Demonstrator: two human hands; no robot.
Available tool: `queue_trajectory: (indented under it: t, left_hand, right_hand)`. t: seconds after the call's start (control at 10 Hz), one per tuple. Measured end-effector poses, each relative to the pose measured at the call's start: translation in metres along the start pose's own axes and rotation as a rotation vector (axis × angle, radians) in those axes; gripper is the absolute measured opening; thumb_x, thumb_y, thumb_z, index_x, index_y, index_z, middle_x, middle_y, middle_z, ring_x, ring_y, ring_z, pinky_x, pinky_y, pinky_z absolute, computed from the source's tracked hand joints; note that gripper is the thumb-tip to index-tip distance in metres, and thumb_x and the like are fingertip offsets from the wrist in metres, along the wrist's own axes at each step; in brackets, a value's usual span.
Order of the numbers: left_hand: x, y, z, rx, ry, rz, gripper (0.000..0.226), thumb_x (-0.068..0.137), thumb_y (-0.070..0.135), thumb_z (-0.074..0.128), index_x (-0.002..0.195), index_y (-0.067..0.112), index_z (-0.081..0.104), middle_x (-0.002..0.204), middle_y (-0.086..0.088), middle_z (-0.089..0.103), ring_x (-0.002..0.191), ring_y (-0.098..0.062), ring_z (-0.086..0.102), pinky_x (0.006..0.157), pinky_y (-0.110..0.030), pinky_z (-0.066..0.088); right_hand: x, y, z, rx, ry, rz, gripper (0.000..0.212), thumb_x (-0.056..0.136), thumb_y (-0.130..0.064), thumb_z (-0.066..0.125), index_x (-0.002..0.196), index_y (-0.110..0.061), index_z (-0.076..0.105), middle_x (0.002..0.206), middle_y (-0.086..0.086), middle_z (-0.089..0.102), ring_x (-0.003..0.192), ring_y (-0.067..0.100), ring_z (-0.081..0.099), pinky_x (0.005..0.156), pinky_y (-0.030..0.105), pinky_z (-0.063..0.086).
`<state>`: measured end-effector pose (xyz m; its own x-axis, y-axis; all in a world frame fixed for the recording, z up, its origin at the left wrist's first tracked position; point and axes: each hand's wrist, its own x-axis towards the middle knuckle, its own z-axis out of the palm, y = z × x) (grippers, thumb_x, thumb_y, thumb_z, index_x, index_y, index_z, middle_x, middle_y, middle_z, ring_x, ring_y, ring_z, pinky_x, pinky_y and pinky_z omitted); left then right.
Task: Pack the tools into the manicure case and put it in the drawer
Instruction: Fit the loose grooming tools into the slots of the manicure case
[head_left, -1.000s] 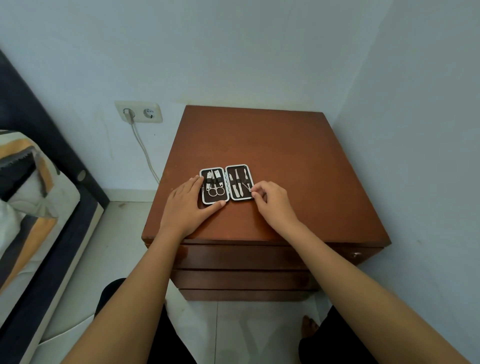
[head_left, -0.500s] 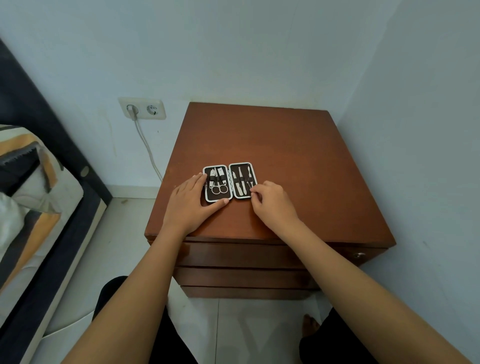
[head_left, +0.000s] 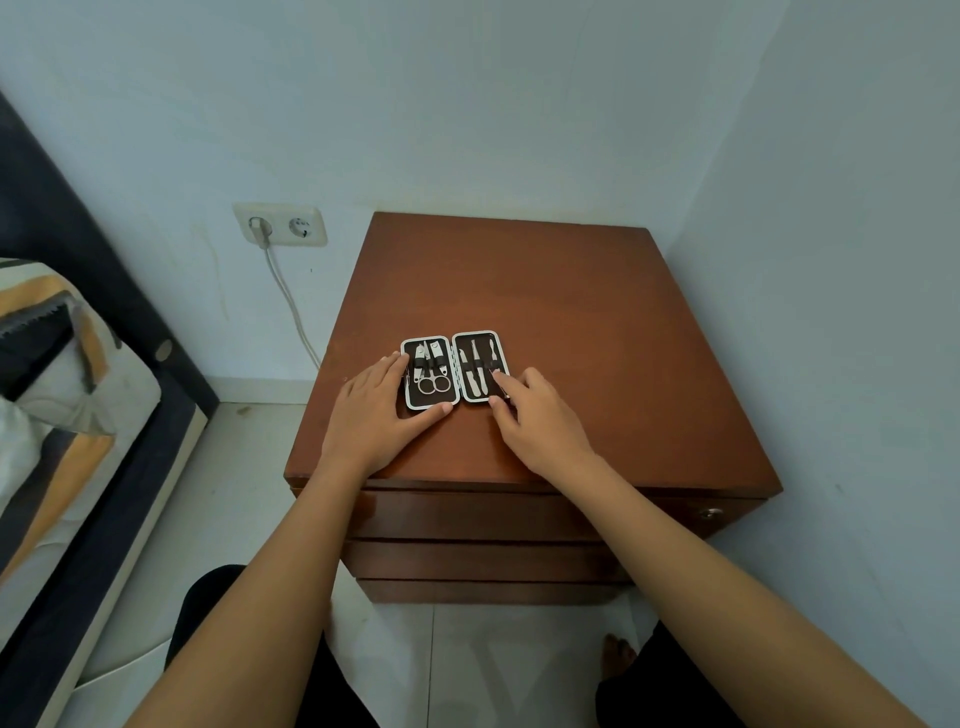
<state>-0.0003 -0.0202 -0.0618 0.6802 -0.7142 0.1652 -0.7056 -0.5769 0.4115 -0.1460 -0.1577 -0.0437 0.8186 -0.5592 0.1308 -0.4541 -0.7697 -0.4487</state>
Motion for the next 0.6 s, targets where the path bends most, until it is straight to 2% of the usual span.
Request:
queue_trajectory:
  t: [0.1, 0.2, 0.4, 0.6]
  left_hand:
    - [0.0001, -0.0005, 0.0006, 0.0, -0.001, 0.003, 0.089, 0.076, 0.074, 0.046, 0.146, 0.021, 0.028, 0.154, -0.001, 0.029, 0.141, -0.016, 0.024, 0.114, -0.039, 0.016]
    - [0.0002, -0.0009, 0.0007, 0.004, 0.015, 0.016, 0.089, 0.076, 0.073, 0.046, 0.145, 0.019, 0.029, 0.153, -0.002, 0.031, 0.141, -0.016, 0.025, 0.113, -0.037, 0.017]
    - [0.0, 0.0003, -0.0004, 0.007, 0.012, 0.016, 0.088, 0.077, 0.072, 0.047, 0.145, 0.019, 0.029, 0.153, -0.003, 0.03, 0.141, -0.017, 0.026, 0.113, -0.037, 0.017]
    - [0.0003, -0.0002, -0.0002, 0.014, 0.01, 0.015, 0.087, 0.078, 0.071, 0.047, 0.145, 0.02, 0.028, 0.153, -0.003, 0.029, 0.141, -0.018, 0.025, 0.113, -0.037, 0.017]
  right_hand:
    - [-0.0106, 0.0041, 0.0028, 0.083, 0.114, -0.055, 0.034, 0.094, -0.025, 0.046, 0.124, -0.011, 0.056, 0.096, 0.006, 0.054, 0.092, 0.021, 0.054, 0.069, 0.035, 0.047]
    - [-0.0145, 0.0048, 0.0059, 0.104, 0.156, -0.087, 0.031, 0.093, -0.02, 0.049, 0.119, -0.008, 0.06, 0.093, 0.008, 0.056, 0.09, 0.022, 0.054, 0.072, 0.038, 0.05]
    - [-0.0156, 0.0055, 0.0068, 0.148, 0.169, -0.074, 0.032, 0.093, -0.017, 0.048, 0.12, -0.005, 0.059, 0.097, 0.007, 0.059, 0.092, 0.018, 0.055, 0.077, 0.036, 0.051]
    - [-0.0148, 0.0039, 0.0087, 0.037, 0.163, -0.121, 0.03, 0.091, -0.016, 0.05, 0.118, -0.006, 0.06, 0.095, 0.01, 0.058, 0.09, 0.024, 0.056, 0.072, 0.039, 0.051]
